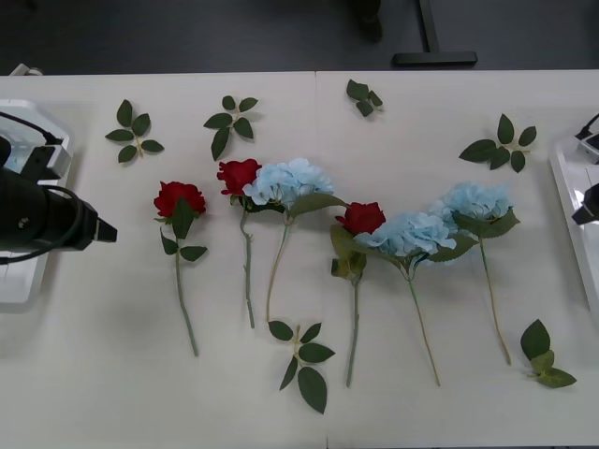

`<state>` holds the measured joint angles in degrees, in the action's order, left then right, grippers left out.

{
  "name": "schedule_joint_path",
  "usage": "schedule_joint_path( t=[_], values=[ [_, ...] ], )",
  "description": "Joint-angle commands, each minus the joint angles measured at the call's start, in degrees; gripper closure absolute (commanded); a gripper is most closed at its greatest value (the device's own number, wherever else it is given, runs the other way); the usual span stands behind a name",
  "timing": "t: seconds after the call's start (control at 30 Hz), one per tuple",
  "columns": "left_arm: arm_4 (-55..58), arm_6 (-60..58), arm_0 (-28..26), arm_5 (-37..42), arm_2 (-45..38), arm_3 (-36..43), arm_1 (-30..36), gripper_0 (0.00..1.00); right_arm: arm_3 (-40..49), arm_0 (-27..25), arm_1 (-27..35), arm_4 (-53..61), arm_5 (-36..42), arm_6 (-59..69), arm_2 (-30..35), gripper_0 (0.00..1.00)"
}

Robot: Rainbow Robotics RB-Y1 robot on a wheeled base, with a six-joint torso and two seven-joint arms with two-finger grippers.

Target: Place the red flowers into the right box and the blue flowers into the left box. If a person shows an open palm, hand one flower to the person first, then continue sorting.

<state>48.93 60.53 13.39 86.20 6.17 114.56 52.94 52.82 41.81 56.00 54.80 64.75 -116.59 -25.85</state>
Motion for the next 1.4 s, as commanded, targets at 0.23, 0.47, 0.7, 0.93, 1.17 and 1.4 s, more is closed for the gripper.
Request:
schedule_joint_path(
  t=[0.23, 0.47, 0.7, 0.93, 1.17, 1.4],
  values=[
    [-14.0, -2.1, -2.8, -0.9, 4.0, 2.8, -13.2, 0.0, 21.9, -12.1, 7.8, 16.3, 2.7, 3.5, 4.2, 0.0],
    [-17.6, -1.6, -0.6, -6.0, 9.1, -4.2, -15.8, 0.0, 30.8, -20.9, 8.3, 16.3, 0.6, 9.6, 6.0, 0.0],
    [-19.8, -1.3, 2.0, -8.4, 12.2, -10.0, -18.8, 0.0, 34.7, -24.4, 6.0, 14.9, -1.7, 18.3, 6.0, 0.0],
    [-20.6, -1.6, 4.1, -8.7, 14.3, -11.0, -19.0, 0.0, 36.3, -24.4, 1.7, 7.7, -1.4, 26.1, 6.0, 0.0],
    [-20.6, -0.7, 6.4, -10.2, 15.0, -15.3, -20.0, 0.0, 37.7, -24.1, -1.9, 3.4, -0.2, 30.3, 5.9, 0.0],
    [-20.6, 0.2, 6.5, -10.8, 15.1, -16.0, -20.1, 0.0, 37.6, -23.3, -5.9, 1.6, 0.5, 32.0, 6.0, 0.0]
  ],
)
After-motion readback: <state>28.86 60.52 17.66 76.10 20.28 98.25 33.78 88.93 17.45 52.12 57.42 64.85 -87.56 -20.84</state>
